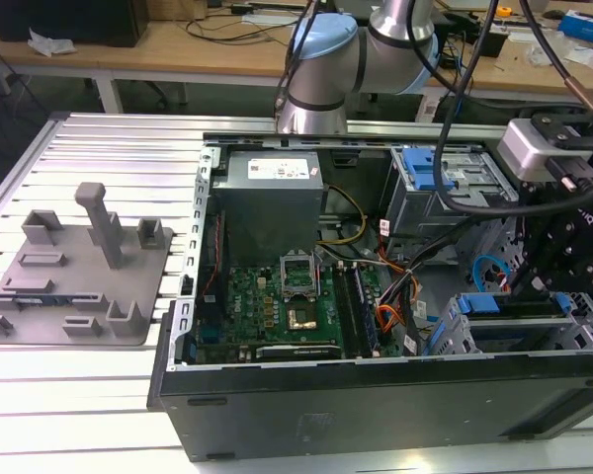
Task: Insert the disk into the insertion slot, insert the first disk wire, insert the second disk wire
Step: 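Insert the second disk wire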
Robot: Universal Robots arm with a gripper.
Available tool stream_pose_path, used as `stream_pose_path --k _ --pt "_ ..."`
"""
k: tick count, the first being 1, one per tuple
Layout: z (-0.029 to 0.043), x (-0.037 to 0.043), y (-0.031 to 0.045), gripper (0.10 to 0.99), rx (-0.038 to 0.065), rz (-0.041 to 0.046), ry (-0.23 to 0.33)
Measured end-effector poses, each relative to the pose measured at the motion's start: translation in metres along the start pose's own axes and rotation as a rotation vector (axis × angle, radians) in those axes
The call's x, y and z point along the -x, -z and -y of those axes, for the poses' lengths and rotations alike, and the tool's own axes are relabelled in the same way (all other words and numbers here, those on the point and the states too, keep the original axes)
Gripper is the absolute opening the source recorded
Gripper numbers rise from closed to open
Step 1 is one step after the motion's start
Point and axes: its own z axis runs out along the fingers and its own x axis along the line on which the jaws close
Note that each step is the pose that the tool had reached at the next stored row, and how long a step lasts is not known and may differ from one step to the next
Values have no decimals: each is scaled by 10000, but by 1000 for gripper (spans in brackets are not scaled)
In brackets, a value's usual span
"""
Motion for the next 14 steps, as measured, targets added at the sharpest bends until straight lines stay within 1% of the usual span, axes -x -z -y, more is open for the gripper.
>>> stream_pose_path --k 3,8,10,11,12,13,14 --pt "0 0 -12 161 1 0 0" --pt "-1 -9 -71 161 8 -13 0" --pt "-1 -8 -81 161 11 1 0" --pt "-1 -7 -80 227 12 24 0" --pt "-1 -8 -63 227 11 22 0" --pt "0 -9 -28 227 10 6 1" --pt "0 -9 25 294 10 2 1"
